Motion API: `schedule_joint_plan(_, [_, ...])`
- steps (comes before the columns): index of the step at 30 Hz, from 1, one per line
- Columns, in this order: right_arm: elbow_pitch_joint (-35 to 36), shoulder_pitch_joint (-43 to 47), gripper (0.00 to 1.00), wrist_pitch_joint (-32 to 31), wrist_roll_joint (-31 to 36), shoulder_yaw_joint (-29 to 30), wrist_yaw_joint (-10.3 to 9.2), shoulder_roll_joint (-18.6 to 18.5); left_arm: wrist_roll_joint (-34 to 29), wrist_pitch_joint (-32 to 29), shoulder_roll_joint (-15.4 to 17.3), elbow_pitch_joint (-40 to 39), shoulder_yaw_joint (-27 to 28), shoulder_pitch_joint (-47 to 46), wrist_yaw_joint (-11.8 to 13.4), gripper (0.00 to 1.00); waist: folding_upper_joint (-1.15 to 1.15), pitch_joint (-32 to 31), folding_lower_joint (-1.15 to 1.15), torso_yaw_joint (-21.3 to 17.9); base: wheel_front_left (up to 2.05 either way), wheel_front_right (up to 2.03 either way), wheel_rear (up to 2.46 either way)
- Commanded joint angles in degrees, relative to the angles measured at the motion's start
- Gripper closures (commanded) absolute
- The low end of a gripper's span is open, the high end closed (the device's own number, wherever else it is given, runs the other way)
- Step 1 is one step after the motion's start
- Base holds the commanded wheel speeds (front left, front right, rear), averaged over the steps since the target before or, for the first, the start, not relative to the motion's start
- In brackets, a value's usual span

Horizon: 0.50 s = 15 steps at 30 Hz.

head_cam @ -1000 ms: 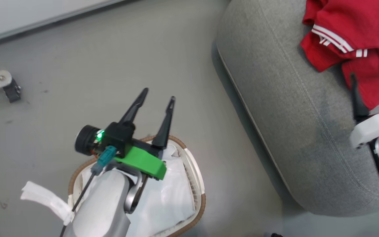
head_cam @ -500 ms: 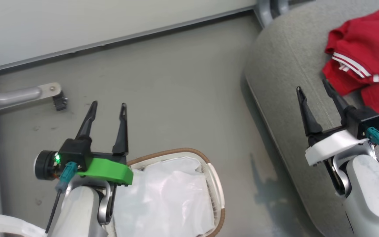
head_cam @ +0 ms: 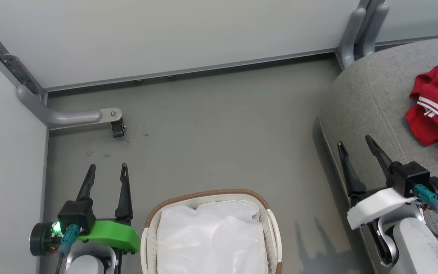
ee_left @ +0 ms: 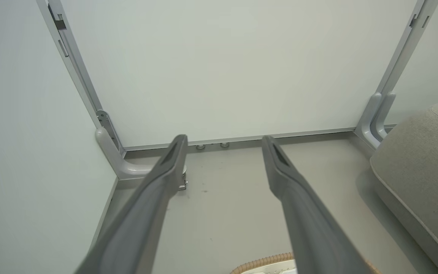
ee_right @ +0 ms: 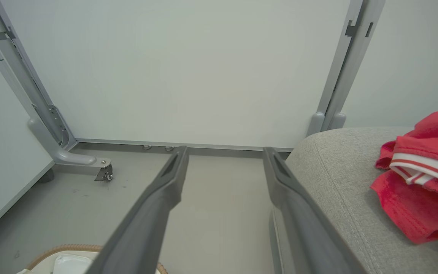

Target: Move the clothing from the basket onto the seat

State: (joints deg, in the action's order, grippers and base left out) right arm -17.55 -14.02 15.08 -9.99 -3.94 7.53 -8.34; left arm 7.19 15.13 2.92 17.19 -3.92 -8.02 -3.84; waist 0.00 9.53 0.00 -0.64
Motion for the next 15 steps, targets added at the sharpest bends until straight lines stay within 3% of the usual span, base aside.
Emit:
schedule_joint_plan(1, [-0.34,1.59,0.0,0.13,0.06,0.52,-0.08,0.25,-0.33,0.02,0.01,0.28,0.34,1.43,0.25,0.0,0.0,-2.44,0.0,1.53,0.0,0.0,0.0])
schedule_joint_plan(10, [-1.03,5.7,0.0,0.13,-0.65,2.37,-0.08,2.49,-0.13,0.02,0.02,0.32,2.62,6.01,0.86,0.0,0.0,-6.01,0.0,0.99,0.0,0.0,0.0])
schedule_joint_plan(15, [-1.41,7.23,0.0,0.12,-0.7,2.13,-0.08,2.86,1.52,0.02,0.02,0.91,2.93,7.75,-0.2,0.0,0.0,-7.48,0.0,0.47,0.0,0.0,0.0])
